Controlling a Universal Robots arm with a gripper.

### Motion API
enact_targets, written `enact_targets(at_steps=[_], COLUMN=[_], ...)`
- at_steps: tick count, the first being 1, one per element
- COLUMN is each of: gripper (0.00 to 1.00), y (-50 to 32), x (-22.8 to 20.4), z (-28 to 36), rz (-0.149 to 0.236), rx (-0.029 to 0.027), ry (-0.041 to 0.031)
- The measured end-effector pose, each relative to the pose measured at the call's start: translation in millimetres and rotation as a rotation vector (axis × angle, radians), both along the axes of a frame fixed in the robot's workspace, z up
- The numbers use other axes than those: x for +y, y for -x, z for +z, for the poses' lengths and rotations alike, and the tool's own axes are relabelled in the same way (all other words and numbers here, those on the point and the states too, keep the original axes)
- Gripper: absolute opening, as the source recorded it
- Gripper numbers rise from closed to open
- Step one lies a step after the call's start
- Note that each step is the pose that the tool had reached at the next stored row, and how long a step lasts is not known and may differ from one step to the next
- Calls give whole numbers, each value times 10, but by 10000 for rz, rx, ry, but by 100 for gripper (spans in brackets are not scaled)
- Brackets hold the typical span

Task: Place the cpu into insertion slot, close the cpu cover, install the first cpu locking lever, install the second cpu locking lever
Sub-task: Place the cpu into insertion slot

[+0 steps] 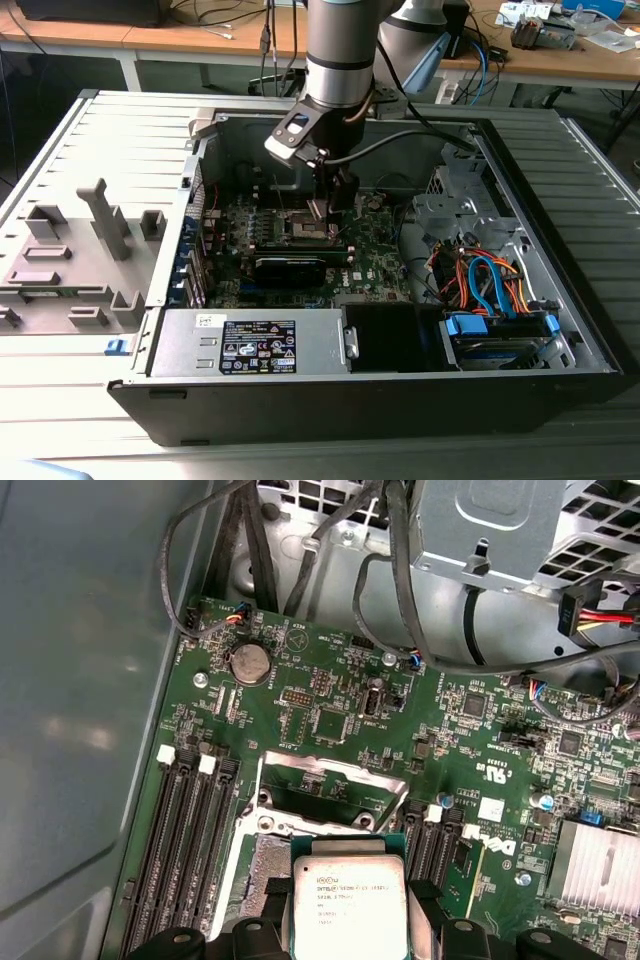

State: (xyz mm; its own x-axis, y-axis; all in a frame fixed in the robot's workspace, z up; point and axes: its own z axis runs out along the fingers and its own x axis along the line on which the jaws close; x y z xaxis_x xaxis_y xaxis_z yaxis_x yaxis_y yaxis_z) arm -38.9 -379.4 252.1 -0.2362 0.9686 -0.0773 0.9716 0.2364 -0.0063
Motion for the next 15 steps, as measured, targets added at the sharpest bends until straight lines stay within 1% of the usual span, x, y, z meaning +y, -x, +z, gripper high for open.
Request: enact_targets(at_steps=[1,15], gripper=[55,55], y=[0,0], x=[0,0], z=[0,-1], rz=[-69,-253], rx=[1,0], ry=[1,0])
